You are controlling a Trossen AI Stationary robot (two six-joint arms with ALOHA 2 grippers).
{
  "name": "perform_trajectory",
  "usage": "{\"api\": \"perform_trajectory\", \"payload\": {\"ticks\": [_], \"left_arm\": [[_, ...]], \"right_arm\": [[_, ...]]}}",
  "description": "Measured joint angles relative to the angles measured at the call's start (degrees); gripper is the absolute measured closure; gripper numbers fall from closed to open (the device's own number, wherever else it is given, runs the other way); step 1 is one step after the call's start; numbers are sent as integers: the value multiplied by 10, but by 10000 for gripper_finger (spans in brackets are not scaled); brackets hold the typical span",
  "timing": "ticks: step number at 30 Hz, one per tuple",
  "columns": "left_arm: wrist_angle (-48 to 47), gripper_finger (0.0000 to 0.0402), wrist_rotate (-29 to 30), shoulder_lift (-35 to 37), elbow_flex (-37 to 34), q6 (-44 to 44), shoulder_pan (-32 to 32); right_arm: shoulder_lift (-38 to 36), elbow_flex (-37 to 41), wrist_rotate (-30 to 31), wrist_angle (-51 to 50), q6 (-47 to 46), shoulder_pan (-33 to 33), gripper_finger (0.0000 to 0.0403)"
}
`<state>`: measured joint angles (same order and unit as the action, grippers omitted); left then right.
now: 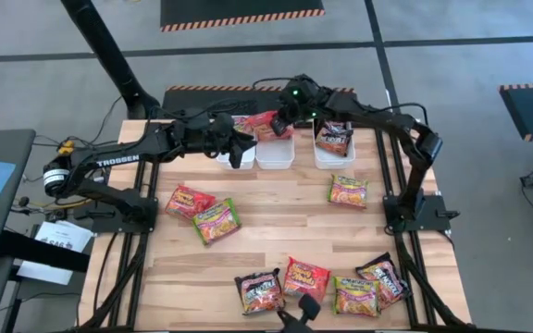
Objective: Sort Maruchan noodles
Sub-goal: Put the orange noodle pack into the middle white bin
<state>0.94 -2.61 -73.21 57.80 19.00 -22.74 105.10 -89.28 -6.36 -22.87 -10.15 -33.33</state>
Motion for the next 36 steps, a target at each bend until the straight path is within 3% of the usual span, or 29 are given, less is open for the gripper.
{"api": "perform_trajectory", "payload": {"ticks": [11,16,25,36], "left_arm": [[-16,291,18,0,0,-10,0],[-16,290,18,0,0,-12,0],[-15,290,18,0,0,-12,0],[-16,290,17,0,0,-12,0]], "right_arm": [[21,0,76,-17,0,18,397],[21,5,78,-48,-4,13,396],[21,29,81,-4,-21,14,398],[17,-28,114,7,-35,25,400]]}}
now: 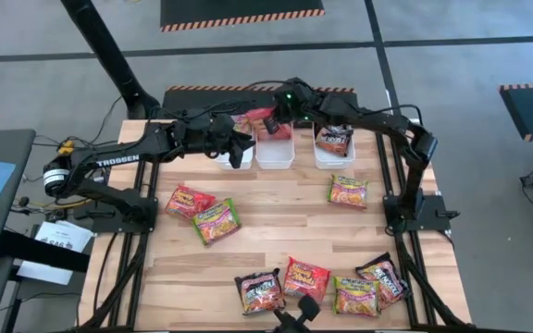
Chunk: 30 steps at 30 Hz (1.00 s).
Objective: Sort Maruchan noodles
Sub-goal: Put the orange noodle pack into the middle white bin
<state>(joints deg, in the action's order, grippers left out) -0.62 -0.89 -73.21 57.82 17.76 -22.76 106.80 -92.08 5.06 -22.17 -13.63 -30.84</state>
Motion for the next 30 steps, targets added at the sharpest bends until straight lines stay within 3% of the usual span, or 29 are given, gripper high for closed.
{"api": "perform_trajectory", "payload": {"ticks": [7,19,30], "left_arm": [[0,290,0,0,0,-11,0],[-5,290,0,0,0,-23,0],[-4,290,2,0,0,-22,0]], "right_arm": [[22,5,3,21,-33,7,399],[43,7,67,-36,3,14,391],[43,7,70,-62,2,-5,322]]}}
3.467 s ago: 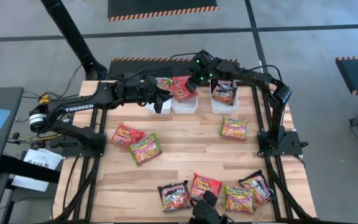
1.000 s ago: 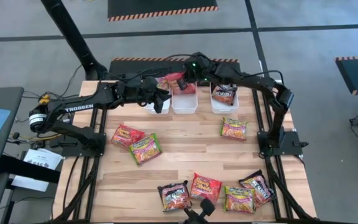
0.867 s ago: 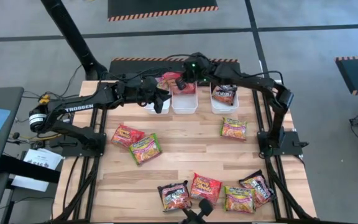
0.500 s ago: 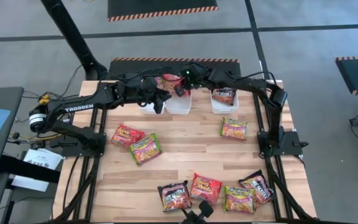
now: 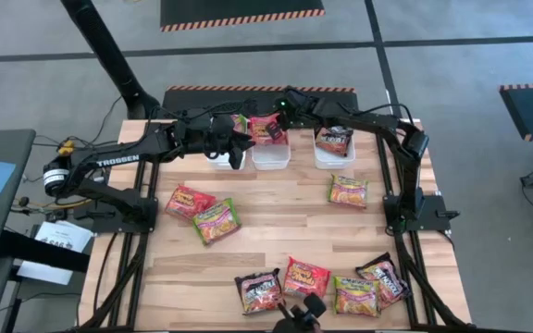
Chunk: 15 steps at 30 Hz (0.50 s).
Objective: Sort Maruchan noodles
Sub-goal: Put the orange noodle pack into the middle white bin, then put the green noodle pack into the left white bin
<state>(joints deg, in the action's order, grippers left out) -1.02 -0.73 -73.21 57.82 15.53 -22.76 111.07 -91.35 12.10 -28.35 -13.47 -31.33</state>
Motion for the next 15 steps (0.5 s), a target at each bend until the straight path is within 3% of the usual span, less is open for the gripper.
{"api": "perform_trajectory", "payload": {"ticks": [15], "left_arm": [[-29,290,-1,0,0,14,0]], "right_arm": [[-5,-9,-34,-29,0,-19,194]]}}
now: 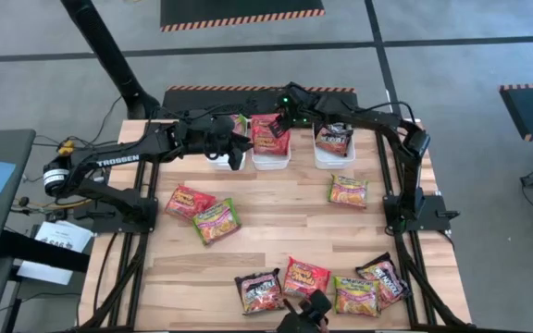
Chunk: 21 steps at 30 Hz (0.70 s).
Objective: Sort Maruchan noodles
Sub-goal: Put the green noodle pack into the left white bin
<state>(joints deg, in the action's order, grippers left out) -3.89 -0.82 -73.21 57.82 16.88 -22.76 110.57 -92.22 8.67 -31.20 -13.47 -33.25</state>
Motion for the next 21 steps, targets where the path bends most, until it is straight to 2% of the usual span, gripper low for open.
{"api": "perform_trajectory", "payload": {"ticks": [4,8,15,21], "left_arm": [[-32,290,-2,8,0,8,-2],[-66,290,-6,23,0,17,-2],[-158,290,-15,73,0,27,-4],[-246,290,-30,123,0,46,-4]], "right_arm": [[-7,-34,-45,-38,21,-6,184],[-7,-83,-84,-123,70,-7,185],[-7,-138,-89,-266,121,6,186],[-7,-141,-89,-366,122,27,186]]}}
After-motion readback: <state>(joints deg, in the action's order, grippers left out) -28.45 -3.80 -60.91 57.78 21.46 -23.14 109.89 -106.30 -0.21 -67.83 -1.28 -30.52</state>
